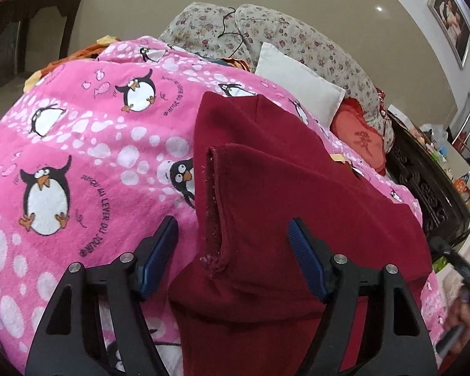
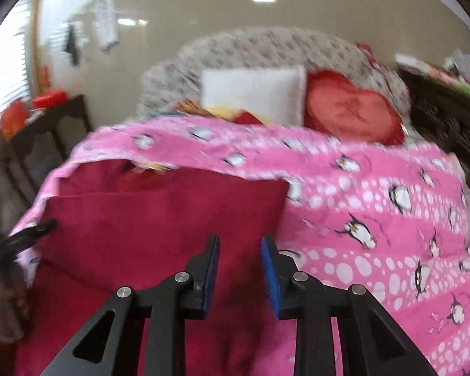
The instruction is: Fold small clothes
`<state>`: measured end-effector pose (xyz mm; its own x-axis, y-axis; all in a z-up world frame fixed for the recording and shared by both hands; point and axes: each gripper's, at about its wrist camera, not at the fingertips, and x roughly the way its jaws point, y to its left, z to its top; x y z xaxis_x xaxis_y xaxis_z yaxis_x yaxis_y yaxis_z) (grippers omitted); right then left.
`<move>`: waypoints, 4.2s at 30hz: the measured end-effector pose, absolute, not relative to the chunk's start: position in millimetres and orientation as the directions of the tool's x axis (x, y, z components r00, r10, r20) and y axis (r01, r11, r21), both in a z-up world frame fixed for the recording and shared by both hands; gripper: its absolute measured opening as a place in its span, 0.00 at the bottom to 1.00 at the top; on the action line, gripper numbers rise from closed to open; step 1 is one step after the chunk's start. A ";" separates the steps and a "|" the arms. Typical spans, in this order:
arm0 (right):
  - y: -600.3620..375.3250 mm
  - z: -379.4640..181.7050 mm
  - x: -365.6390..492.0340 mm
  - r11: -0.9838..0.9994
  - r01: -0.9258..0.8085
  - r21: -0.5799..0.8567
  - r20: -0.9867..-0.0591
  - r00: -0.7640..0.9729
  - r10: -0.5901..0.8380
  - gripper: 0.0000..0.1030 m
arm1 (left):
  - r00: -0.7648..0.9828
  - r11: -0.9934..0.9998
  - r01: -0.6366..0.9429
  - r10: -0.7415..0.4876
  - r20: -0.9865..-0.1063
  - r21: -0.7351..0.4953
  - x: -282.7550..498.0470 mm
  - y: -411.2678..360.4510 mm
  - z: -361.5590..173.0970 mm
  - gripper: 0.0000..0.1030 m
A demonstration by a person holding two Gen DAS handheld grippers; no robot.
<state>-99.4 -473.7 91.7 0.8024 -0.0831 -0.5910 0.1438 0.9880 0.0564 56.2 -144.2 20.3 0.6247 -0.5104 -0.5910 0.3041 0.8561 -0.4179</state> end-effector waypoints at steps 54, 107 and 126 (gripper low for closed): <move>-454.7 38.1 -330.6 0.929 -0.022 0.369 -0.712 0.635 0.298 0.44 | 0.471 0.867 0.341 -0.493 -0.732 -0.364 -140.1 -57.2 24.5 0.74; -466.8 86.5 -227.4 0.595 -0.420 0.685 -0.146 0.721 0.677 0.07 | 0.392 0.764 0.479 -0.626 -0.674 -0.431 -127.6 -82.3 74.2 0.07; -556.8 85.2 -59.0 0.807 0.141 0.574 -0.446 0.880 0.164 0.40 | 0.532 0.751 0.258 -0.635 -0.560 -0.607 112.4 -96.6 91.0 0.07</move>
